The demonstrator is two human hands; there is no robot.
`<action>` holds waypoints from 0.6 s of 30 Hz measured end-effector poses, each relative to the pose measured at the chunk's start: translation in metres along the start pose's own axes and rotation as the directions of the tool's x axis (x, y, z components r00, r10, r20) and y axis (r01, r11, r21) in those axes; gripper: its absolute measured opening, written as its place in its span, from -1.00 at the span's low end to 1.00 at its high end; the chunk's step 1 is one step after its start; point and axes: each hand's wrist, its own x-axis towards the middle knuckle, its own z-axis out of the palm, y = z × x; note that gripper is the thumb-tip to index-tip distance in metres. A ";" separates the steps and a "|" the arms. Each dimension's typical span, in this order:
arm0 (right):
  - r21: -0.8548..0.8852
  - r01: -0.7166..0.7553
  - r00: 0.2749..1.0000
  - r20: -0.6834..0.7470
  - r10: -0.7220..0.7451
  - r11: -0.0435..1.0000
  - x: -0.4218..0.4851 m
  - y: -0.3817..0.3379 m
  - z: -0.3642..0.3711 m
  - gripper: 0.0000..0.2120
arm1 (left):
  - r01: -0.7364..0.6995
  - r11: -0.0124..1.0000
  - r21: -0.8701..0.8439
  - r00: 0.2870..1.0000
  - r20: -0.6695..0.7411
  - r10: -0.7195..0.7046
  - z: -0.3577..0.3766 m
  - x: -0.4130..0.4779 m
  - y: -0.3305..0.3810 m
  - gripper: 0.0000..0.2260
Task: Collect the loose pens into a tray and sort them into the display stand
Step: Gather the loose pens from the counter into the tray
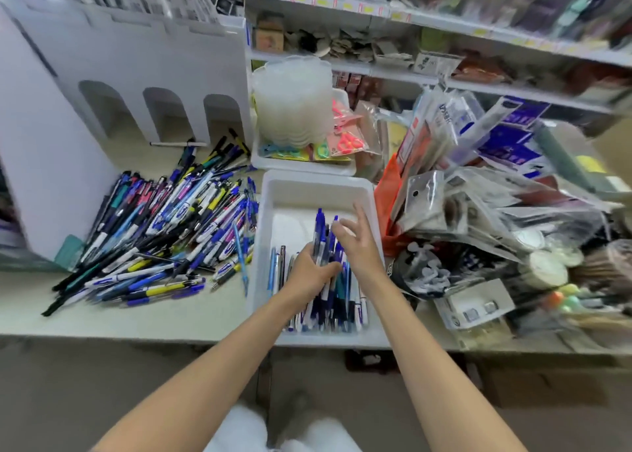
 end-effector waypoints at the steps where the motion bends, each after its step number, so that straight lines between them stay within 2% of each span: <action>1: -0.016 0.018 1.000 0.010 -0.017 1.000 0.003 -0.002 0.002 -0.32 | -0.008 1.000 0.019 1.000 0.016 0.007 0.003 -0.001 -0.002 -0.63; 3: -0.059 0.070 0.997 0.036 -0.068 0.996 0.007 0.000 0.005 -0.29 | -0.014 0.997 0.081 0.997 0.075 0.008 0.005 -0.003 -0.004 -0.56; 5: -0.119 0.079 0.994 0.084 -0.069 0.990 0.010 0.004 0.008 -0.35 | -0.020 0.990 0.141 0.992 0.127 0.002 0.006 -0.005 -0.008 -0.53; 8: -0.192 0.083 0.995 0.064 -0.072 0.978 0.013 0.015 0.009 -0.70 | -0.024 0.988 0.149 0.994 0.105 0.008 0.002 -0.011 -0.011 -0.43; 10: -0.180 0.059 0.998 0.022 -0.056 0.982 0.016 0.023 0.007 -0.84 | -0.060 0.980 0.191 0.997 0.058 0.050 -0.004 -0.015 -0.015 -0.36; 13: -0.155 0.046 0.999 0.021 -0.043 0.987 0.018 0.030 0.007 -0.80 | -0.075 0.966 0.247 0.997 0.014 0.074 -0.015 -0.023 -0.022 -0.30; 16: -0.288 0.104 0.993 0.080 -0.084 0.952 0.021 0.035 0.016 -0.88 | -0.077 0.915 0.397 0.996 -0.016 0.091 -0.026 -0.027 -0.028 -0.29; 18: -0.344 0.118 0.984 0.165 -0.063 0.931 0.020 0.039 0.023 -0.79 | -0.076 0.882 0.464 0.994 -0.038 0.106 -0.030 -0.027 -0.034 -0.37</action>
